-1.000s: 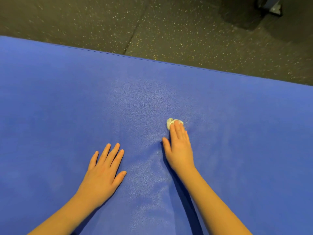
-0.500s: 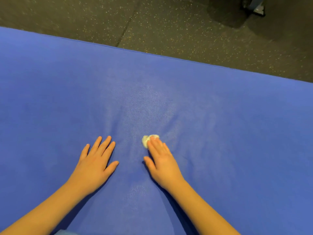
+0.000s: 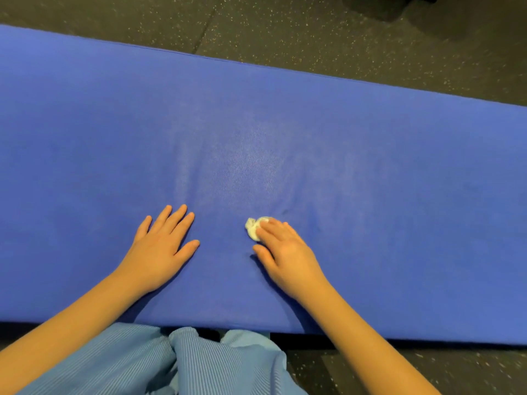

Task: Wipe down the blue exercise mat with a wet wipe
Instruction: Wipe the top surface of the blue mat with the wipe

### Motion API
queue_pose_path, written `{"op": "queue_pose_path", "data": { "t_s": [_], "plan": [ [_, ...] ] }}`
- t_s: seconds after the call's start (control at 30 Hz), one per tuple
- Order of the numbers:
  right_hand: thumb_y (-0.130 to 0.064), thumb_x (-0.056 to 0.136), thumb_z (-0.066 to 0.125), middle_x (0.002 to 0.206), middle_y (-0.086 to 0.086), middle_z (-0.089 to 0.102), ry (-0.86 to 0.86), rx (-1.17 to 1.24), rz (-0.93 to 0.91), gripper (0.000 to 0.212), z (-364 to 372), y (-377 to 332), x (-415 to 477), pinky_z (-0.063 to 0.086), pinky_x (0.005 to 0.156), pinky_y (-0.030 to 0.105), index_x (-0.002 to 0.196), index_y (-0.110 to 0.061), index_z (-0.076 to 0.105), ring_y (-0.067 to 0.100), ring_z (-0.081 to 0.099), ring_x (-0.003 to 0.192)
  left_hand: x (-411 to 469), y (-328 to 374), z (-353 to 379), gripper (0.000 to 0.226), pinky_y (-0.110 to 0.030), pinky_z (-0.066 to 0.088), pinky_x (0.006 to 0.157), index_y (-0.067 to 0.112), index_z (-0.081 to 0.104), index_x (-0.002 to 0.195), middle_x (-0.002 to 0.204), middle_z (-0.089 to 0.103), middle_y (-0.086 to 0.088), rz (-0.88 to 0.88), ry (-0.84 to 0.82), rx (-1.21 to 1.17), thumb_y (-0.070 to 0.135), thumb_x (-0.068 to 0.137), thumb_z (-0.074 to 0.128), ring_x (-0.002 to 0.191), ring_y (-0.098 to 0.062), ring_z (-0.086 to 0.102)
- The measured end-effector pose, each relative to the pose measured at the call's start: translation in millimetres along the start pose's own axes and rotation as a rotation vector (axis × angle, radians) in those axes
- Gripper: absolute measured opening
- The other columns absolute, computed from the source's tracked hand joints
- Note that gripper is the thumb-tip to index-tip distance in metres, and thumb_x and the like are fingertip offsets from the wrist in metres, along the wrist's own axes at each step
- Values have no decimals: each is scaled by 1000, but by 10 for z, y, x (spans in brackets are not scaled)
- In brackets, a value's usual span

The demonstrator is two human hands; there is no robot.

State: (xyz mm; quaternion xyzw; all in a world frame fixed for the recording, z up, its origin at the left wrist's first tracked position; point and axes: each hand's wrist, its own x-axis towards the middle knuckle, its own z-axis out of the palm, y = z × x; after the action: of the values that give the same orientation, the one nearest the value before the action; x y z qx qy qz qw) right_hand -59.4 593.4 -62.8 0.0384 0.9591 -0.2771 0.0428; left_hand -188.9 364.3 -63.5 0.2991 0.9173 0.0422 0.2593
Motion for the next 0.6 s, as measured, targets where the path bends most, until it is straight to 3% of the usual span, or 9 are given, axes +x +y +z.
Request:
{"op": "queue_pose_path", "data": {
  "t_s": [0.1, 0.2, 0.3, 0.37, 0.47, 0.6],
  "plan": [
    [-28, 94, 36, 114, 6, 60, 125, 4, 113, 41, -11, 155, -28, 44, 94, 40, 110, -3, 64, 26, 54, 107, 3, 4, 22, 96, -39, -5, 118, 24, 13, 154, 161, 1, 10, 2, 30, 21, 70, 71, -7, 148, -14, -6],
    [-25, 94, 40, 115, 5, 62, 103, 101, 59, 37, 31, -78, -213, 40, 98, 23, 108, -5, 67, 22, 54, 109, -6, 4, 10, 97, -40, -4, 118, 24, 14, 154, 161, 3, 9, 1, 43, 29, 70, 71, -7, 148, -15, -5],
    [-33, 98, 42, 94, 1, 66, 106, 145, -16, 41, -9, -167, -386, 44, 82, 22, 87, -7, 71, 23, 57, 87, 5, 5, -14, 98, -39, -4, 118, 24, 14, 154, 161, 3, 9, 2, 36, 41, 70, 70, -9, 148, -14, -5],
    [-29, 94, 50, 83, 2, 65, 175, 121, 86, 33, -40, -60, -360, 43, 72, 24, 77, -9, 71, 26, 57, 76, 1, 9, -9, 98, -39, -4, 118, 25, 13, 154, 161, 2, 9, 5, 30, 26, 70, 70, -9, 148, -14, -5],
    [-8, 79, 60, 73, 5, 58, 249, 116, 270, 12, -39, -75, -277, 33, 63, 21, 68, -8, 65, 30, 53, 68, 5, -21, 38, 96, -39, -3, 119, 25, 16, 153, 161, 4, 10, 15, 58, 1, 70, 72, -6, 148, -13, -4],
    [-11, 78, 56, 72, -3, 49, 85, 202, 197, 10, -49, -304, -511, 35, 60, 22, 70, -11, 62, 19, 48, 68, 2, -41, 79, 94, -39, -1, 119, 24, 19, 153, 161, 8, 9, 22, 82, -6, 70, 74, -2, 148, -14, -1]
  ]
}}
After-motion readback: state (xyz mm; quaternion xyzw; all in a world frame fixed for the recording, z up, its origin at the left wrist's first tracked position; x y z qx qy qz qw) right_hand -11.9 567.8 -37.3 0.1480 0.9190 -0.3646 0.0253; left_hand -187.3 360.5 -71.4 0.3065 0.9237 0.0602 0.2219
